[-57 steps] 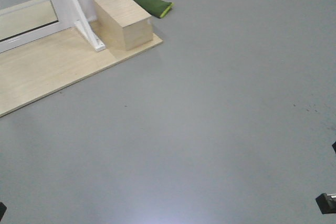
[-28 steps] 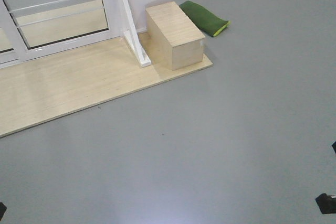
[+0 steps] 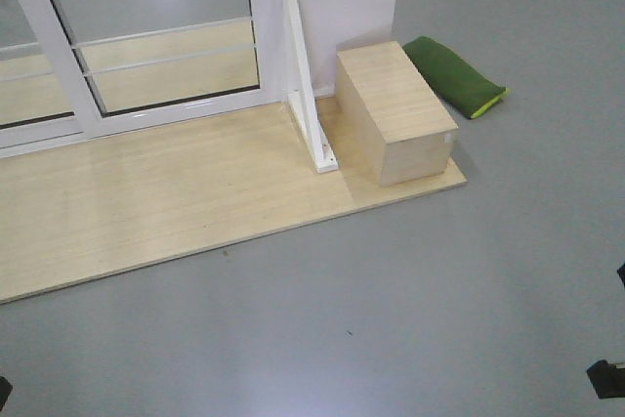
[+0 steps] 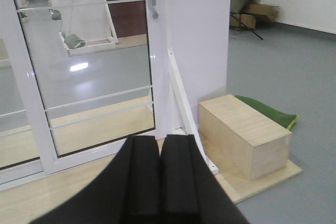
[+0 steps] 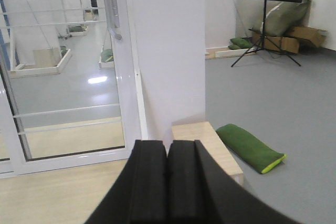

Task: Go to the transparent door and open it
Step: 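Drive the base up to the white-framed glass sliding door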

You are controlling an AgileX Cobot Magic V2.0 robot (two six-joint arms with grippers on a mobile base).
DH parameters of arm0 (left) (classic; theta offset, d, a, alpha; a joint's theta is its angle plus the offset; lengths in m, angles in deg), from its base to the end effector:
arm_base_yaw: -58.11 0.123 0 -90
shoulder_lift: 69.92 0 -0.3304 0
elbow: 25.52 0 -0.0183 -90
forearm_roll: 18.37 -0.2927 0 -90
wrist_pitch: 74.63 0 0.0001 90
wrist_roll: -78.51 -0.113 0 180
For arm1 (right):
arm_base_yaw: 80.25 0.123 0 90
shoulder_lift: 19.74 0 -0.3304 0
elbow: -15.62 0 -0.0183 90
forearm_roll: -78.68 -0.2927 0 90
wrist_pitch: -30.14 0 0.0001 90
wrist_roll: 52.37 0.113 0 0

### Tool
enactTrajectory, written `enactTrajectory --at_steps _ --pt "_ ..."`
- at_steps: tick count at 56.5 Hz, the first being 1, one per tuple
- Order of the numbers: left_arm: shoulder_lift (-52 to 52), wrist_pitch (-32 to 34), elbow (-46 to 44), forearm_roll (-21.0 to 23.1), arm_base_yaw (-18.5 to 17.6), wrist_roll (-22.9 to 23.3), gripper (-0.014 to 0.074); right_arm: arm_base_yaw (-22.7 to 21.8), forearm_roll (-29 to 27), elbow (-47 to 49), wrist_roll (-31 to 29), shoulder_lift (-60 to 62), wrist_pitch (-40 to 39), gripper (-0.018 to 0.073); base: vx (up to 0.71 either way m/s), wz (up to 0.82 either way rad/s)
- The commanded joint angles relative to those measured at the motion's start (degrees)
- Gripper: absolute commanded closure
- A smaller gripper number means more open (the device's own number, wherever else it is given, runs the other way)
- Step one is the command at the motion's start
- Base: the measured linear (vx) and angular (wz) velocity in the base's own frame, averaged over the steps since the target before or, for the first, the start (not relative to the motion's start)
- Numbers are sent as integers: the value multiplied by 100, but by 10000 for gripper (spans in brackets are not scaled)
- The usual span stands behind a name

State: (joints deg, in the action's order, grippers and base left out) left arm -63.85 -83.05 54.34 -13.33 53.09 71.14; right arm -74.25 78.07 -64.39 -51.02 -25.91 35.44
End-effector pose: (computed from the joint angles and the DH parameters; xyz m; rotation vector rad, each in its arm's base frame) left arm 0.0744 -0.0080 0.1884 0.1161 1.6422 -0.0457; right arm 0.0749 0.0080 0.1933 -0.0571 1.5967 0.1088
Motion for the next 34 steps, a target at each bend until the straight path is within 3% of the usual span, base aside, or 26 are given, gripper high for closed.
enactTrajectory --at_steps 1,34 --pt "-79 496 -139 17 -9 34 603 -30 61 -14 -13 86 -456 568 49 30" --pt "-79 496 -139 17 -9 34 603 -30 61 -14 -13 86 -456 568 50 35"
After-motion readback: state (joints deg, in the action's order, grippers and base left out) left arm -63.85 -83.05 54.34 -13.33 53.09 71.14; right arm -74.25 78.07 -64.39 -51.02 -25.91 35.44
